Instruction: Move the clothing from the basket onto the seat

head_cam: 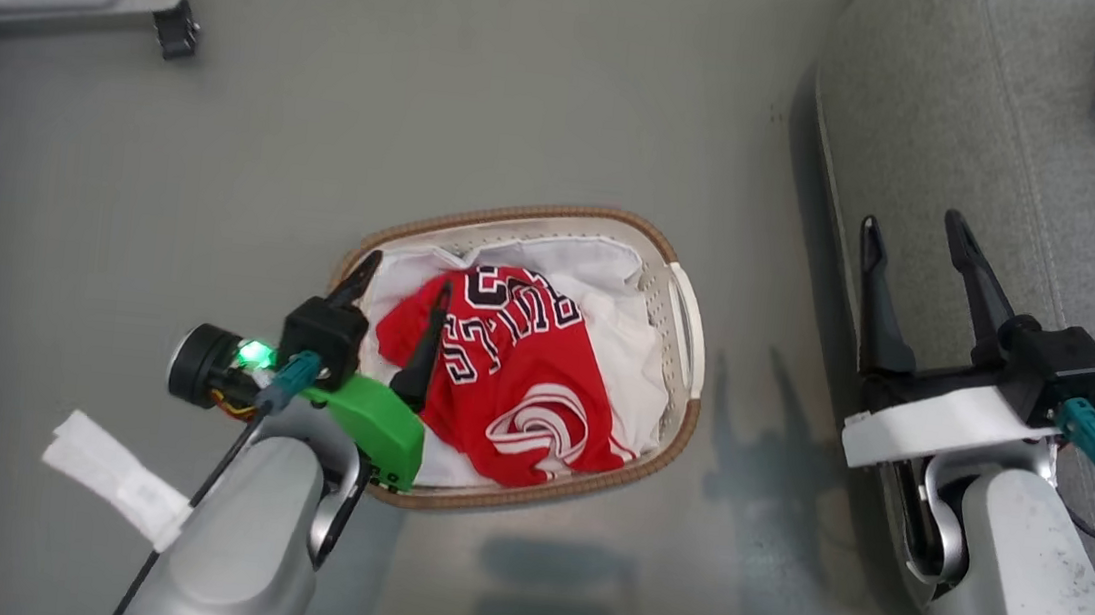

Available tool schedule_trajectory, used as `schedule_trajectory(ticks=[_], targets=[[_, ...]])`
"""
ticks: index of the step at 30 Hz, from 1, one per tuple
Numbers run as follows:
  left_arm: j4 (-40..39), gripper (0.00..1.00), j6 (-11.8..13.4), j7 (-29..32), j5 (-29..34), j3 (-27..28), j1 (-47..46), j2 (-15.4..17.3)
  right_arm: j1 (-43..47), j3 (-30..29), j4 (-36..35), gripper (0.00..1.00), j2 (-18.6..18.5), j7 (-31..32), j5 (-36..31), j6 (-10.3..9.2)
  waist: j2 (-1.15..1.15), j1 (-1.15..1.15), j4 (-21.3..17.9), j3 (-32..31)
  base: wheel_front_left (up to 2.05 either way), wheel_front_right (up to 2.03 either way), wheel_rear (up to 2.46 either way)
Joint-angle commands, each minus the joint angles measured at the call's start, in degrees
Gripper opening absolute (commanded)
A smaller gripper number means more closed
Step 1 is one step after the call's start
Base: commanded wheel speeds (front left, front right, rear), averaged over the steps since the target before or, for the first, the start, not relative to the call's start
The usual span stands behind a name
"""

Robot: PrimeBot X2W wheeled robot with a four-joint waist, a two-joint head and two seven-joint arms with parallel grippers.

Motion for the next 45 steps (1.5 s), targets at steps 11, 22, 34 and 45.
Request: schedule_trajectory(ticks=[11, 22, 34, 45], targets=[[16.69, 1.0, -0.17, 3.98, -1.91, -16.6, -12.6, 0.64, -3.48, 1.79, -7.91, 1.0, -0.14, -0.11, 0.82, -0.08, 0.0, 0.0, -8.13, 19.92, 0.0, 0.0, 0.0], [24.33, 1.0, -0.18, 3.71, -6.01, -23.53, -18.14, 0.48, -4.4, 3.33, -11.94, 1.0, -0.14, -0.11, 3.1, -0.08, 0.0, 0.0, -10.71, 25.67, 0.0, 0.0, 0.0], [30.64, 1.0, 0.97, 3.52, -8.19, -25.26, -23.53, 2.2, -4.94, 3.88, -13.71, 1.0, -0.15, -0.11, 4.97, -0.08, 0.0, 0.0, -12.11, 28.43, 0.0, 0.0, 0.0], [33.68, 0.6, 1.34, 3.29, -9.72, -24.83, -25.58, 1.63, -4.98, 4.27, -13.87, 1.0, -0.15, -0.11, 5.51, -0.08, 0.0, 0.0, -12.67, 29.09, 0.0, 0.0, 0.0]])
